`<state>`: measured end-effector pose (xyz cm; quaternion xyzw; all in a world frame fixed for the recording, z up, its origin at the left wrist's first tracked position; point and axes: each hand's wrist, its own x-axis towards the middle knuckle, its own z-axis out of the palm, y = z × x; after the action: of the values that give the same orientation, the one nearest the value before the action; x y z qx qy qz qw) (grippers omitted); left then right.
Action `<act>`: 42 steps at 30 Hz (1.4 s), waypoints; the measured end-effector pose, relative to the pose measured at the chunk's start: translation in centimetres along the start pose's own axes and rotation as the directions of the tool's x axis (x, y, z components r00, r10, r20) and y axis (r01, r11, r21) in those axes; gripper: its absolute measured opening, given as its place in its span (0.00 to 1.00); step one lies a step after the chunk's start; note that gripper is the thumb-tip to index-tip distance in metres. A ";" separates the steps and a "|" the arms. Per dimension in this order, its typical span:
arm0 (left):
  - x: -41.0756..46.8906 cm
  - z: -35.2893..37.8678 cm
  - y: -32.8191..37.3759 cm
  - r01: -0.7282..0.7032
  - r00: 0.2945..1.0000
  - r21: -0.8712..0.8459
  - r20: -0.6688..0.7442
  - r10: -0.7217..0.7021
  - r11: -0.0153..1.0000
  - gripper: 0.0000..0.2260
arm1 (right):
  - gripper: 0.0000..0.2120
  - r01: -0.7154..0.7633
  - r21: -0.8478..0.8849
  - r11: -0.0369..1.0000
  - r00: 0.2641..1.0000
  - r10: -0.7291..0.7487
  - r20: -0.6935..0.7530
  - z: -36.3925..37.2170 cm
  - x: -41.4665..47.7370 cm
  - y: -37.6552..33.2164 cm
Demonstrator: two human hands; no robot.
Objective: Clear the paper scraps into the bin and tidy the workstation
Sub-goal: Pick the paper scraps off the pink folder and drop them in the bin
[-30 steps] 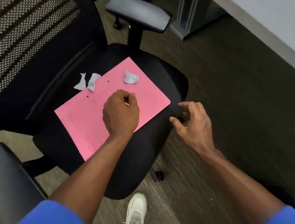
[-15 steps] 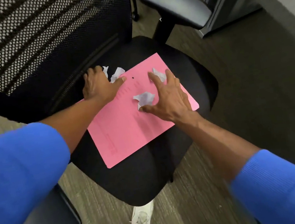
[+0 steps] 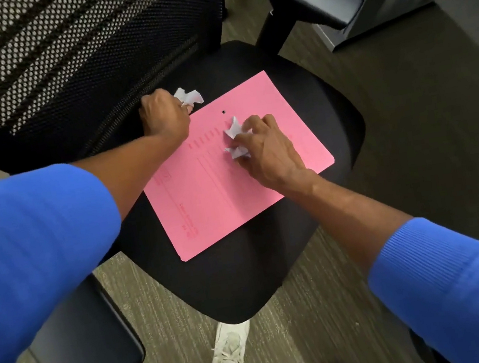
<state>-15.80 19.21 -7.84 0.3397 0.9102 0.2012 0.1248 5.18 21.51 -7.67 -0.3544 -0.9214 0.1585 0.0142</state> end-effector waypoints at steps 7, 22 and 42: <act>-0.8 -0.9 -0.4 -0.146 0.986 -0.022 -0.086 0.144 0.989 0.15 | 0.08 0.000 0.061 0.998 0.992 0.008 -0.128 1.4 -1.5 -0.5; -13.6 3.0 5.3 -0.387 0.917 -0.231 0.000 0.398 0.892 0.11 | 0.07 -0.342 0.444 0.828 0.787 0.511 -0.347 2.3 -15.3 2.6; -39.9 19.1 13.5 -0.583 0.625 -0.307 0.422 0.657 0.752 0.12 | 0.09 -0.737 0.650 0.186 0.222 0.975 -0.027 9.3 -45.5 15.1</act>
<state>28.33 7.20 -15.13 0.6631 0.6541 0.1989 0.3048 47.76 -0.51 -17.14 -0.8285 -0.4273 0.2875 0.2199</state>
